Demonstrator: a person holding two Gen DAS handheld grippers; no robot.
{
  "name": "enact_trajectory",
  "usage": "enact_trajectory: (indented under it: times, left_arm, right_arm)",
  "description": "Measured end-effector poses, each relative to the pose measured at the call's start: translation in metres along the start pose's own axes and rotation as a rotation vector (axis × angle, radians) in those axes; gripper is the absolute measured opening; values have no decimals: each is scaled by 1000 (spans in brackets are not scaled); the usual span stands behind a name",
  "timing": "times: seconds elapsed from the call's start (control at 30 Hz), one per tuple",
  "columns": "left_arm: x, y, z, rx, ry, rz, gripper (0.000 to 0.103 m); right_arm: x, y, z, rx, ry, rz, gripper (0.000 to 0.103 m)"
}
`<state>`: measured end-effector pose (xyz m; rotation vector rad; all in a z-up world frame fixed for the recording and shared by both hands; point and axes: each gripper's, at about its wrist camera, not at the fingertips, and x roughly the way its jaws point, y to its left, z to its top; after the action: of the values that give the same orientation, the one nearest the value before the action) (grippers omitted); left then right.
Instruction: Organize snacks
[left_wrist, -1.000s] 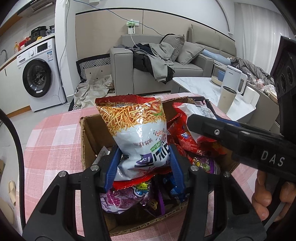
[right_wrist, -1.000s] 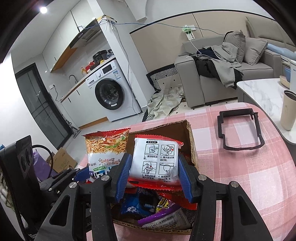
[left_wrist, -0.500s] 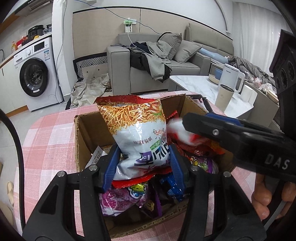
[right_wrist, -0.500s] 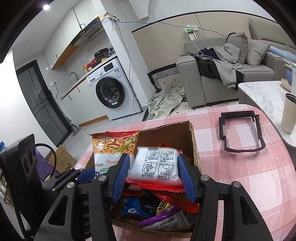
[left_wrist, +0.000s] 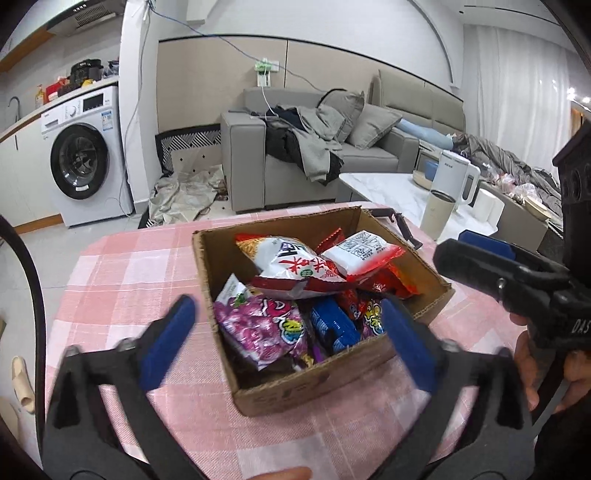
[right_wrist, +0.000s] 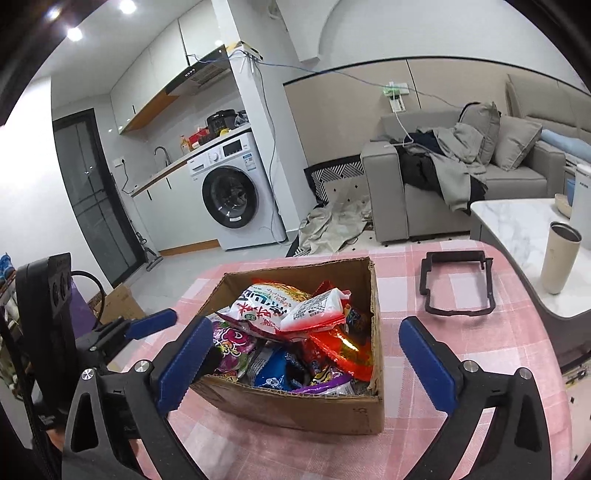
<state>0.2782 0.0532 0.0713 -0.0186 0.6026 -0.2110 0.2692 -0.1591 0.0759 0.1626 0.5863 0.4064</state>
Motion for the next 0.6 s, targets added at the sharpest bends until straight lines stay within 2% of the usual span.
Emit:
enact_trajectory:
  times: [0.37, 0.6]
  left_arm:
    - [-64, 11, -38, -2, -82, 28, 103]
    - [-83, 13, -64, -4, -126, 62, 103]
  right_arm:
    - [-31, 12, -28, -51, -57, 18, 103]
    - [-40, 11, -55, -69, -66, 0, 103]
